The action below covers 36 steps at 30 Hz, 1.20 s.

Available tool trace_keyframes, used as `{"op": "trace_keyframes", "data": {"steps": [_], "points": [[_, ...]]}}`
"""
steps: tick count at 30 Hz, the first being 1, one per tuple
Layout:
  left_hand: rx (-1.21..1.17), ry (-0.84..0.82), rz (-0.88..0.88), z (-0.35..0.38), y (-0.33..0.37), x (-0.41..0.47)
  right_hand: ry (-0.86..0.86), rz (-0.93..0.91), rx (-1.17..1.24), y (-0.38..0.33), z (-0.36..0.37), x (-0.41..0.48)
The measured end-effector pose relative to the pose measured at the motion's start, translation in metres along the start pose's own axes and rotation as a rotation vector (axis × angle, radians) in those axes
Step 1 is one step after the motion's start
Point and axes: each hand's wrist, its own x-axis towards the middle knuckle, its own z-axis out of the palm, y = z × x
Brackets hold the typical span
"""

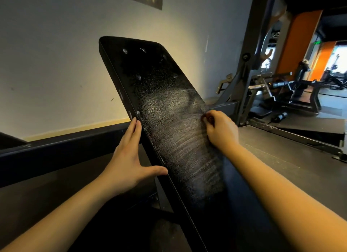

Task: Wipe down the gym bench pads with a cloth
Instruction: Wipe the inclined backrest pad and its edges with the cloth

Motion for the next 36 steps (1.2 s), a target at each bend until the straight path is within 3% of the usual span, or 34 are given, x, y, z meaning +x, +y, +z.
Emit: {"op": "trace_keyframes", "data": {"steps": [1,3,7,8,10,14,19,22,25,29,33,36], "points": [[0.001,0.0,-0.002,0.0,0.001,-0.001,-0.052,0.097,-0.081,0.007,-0.005,0.005],[0.0,0.004,-0.006,-0.001,0.001,-0.001,-0.122,0.12,-0.086,0.006,-0.016,0.012],[0.017,-0.003,-0.024,-0.003,0.006,-0.001,-0.276,0.062,0.693,-0.02,-0.038,0.005],[0.016,-0.005,-0.028,-0.004,0.007,-0.001,-0.327,0.045,0.79,-0.022,-0.037,0.003],[0.01,-0.007,-0.034,-0.004,0.008,-0.002,-0.343,-0.018,0.67,-0.019,-0.03,-0.002],[-0.019,0.012,-0.041,-0.003,0.007,-0.003,-0.207,-0.03,0.399,-0.005,-0.017,-0.009],[-0.031,0.007,-0.055,-0.003,0.007,-0.004,-0.113,-0.219,-0.11,-0.012,-0.034,-0.013],[0.007,0.071,-0.053,-0.006,0.012,-0.005,-0.119,-0.216,0.126,-0.022,-0.048,-0.012],[-0.014,0.206,0.068,-0.008,0.03,0.0,-0.305,-0.188,0.561,-0.033,-0.061,-0.013],[-0.07,0.103,0.181,-0.008,0.062,0.019,-0.48,-0.163,0.876,-0.038,-0.077,-0.019],[-0.006,0.075,0.169,0.009,0.08,0.035,-0.379,-0.094,0.827,-0.025,-0.075,-0.019],[0.338,0.136,0.203,0.024,0.084,0.036,-0.209,-0.046,0.517,-0.007,-0.055,-0.024]]}}
